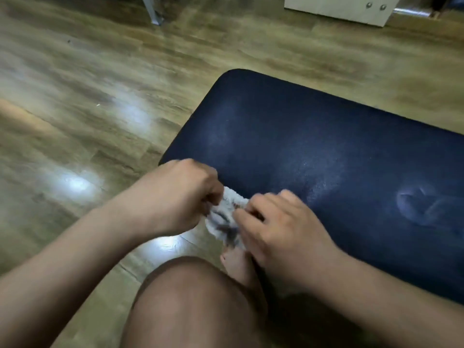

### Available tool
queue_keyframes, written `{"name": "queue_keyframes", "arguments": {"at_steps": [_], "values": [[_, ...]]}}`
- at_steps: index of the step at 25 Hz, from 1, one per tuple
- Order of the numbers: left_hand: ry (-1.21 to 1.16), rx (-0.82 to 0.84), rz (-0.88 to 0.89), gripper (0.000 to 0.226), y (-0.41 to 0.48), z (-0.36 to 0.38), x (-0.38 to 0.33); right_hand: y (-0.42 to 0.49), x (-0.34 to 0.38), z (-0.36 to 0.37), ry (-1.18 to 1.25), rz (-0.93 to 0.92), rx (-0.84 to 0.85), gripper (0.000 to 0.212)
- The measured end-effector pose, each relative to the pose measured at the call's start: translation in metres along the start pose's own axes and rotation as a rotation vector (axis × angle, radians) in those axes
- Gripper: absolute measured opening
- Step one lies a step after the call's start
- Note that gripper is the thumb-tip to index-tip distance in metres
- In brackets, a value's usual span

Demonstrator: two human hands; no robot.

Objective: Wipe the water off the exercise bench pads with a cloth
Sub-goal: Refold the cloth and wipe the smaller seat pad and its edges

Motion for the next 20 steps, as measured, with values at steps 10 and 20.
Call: {"name": "queue_keyframes", "arguments": {"at_steps": [10, 20], "values": [[0.153, -0.305, -0.19, 0.02, 0.216, -0.068, -0.038, 0.031, -0.238, -0.07, -0.296, 0.619, -0.007, 0.027], [-0.015, 0.108, 0.099, 0.015, 0.055, 0.01, -0.117, -0.093, -0.076, -0.043, -0.03, 0.246, 0.118, 0.022]]}}
Point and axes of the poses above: each hand's wrist, its own y-axis towards the middle knuckle, its own z-axis out of the palm, x = y × z, the point moved 10 cm from there along y, towards the middle knuckle, and after that the axes turned 1 degree about -y, right-handed, at the moved point
